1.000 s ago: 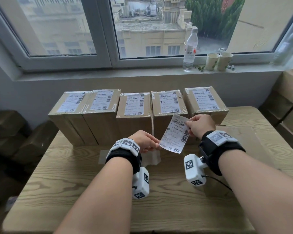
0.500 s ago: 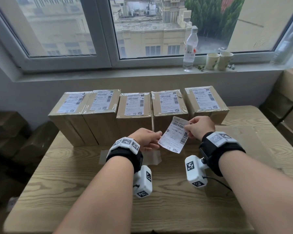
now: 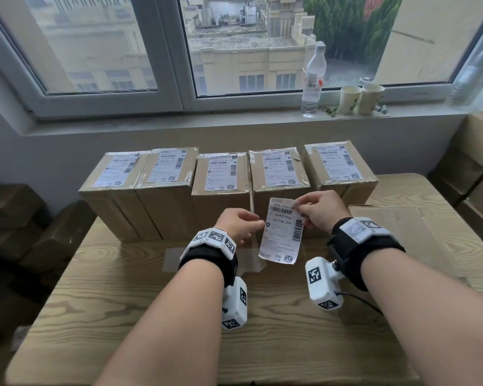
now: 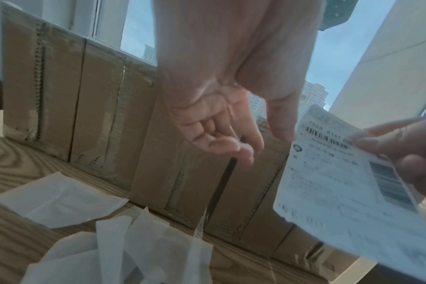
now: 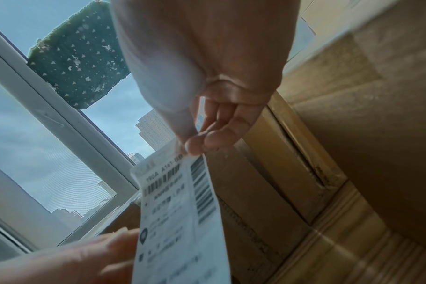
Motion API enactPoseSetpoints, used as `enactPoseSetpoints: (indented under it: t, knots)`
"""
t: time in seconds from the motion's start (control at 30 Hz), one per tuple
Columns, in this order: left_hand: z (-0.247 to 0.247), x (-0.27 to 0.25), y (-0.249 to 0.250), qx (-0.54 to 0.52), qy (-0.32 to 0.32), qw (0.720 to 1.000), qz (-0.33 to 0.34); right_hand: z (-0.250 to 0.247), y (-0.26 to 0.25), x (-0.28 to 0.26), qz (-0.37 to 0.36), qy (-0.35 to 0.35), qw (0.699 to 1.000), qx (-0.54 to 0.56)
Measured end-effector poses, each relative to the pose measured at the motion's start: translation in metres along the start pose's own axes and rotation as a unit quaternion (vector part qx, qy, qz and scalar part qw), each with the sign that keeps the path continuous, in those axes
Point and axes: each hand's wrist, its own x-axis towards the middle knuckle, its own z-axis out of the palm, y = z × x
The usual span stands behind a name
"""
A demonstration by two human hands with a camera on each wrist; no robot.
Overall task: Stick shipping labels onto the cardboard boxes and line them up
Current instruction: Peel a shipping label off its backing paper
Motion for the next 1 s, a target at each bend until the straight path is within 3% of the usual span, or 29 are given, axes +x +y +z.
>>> enactPoseSetpoints:
  t: [0.1, 0.23, 0.7, 1.0]
  knots:
    - [-0.002, 0.002, 0.006, -0.061, 0.042, 0.997, 0.037, 0.003, 0.0, -0.001, -0.006, -0.044, 0.999, -0.013]
    - [-0.004, 0.002, 0.012, -0.079, 0.038, 0.995, 0.056, 0.005, 0.0, -0.003, -0.005, -0.078, 0.997, -0.017]
    - [-0.001, 0.004, 0.014, -0.123, 0.012, 0.992, 0.04, 0.007, 0.002, 0.001, 0.002, -0.088, 0.995, -0.046]
    - [-0.001, 0.006, 0.013, -0.128, -0.041, 0.991, 0.009, 0.007, 0.004, 0.001, -0.008, -0.098, 0.992, -0.076]
